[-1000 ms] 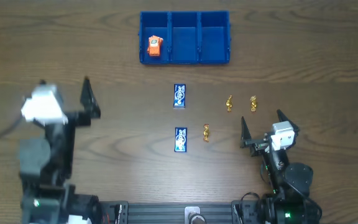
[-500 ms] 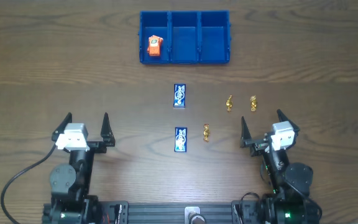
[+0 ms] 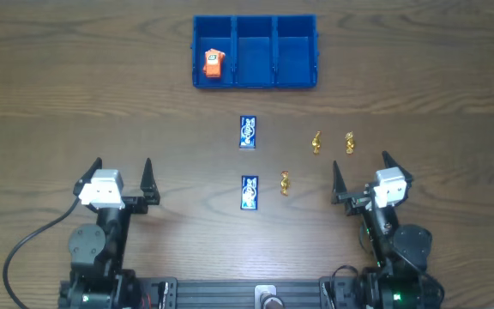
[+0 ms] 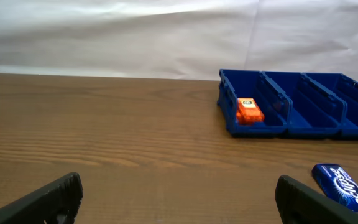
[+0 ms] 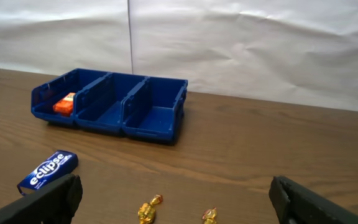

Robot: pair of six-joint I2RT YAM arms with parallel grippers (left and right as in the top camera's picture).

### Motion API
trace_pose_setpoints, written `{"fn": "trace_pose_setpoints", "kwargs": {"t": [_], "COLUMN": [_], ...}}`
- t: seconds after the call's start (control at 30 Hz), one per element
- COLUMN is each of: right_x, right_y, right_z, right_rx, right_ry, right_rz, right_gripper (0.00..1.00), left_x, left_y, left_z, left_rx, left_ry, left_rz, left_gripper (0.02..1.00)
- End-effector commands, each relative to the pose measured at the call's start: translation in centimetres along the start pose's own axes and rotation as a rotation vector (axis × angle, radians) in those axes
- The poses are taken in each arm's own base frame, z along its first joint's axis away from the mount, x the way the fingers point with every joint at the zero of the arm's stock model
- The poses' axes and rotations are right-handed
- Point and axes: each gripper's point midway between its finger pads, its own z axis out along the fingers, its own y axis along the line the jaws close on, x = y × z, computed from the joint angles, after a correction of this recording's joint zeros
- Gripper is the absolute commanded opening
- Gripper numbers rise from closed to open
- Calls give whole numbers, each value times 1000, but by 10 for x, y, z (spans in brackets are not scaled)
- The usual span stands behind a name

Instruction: Sort Candies Into Trays

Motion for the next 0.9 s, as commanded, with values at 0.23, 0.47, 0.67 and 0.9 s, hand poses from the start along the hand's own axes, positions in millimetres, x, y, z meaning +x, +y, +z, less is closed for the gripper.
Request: {"fn": "trace_pose_setpoints", "kwargs": {"t": [0.23, 0.47, 0.67, 0.9], "right_x": [1, 1, -9, -58], "right_y": [1, 4, 6, 35], "right_z": [0, 0, 0, -5], "right_rx": [-2, -23, -38, -210], "right_ry": [2, 0, -37, 78], "right_rz": [-15, -15, 182, 316], "right_gripper": [998, 998, 998, 998], "left_x": [17, 17, 17, 17], "left_y": [3, 3, 3, 3], "left_z": [1, 1, 1, 1], "left_rx": [-13, -13, -13, -13], "left_ry": [53, 53, 53, 53], "left_rz": [18, 18, 18, 18], "left_gripper": [998, 998, 996, 996]}}
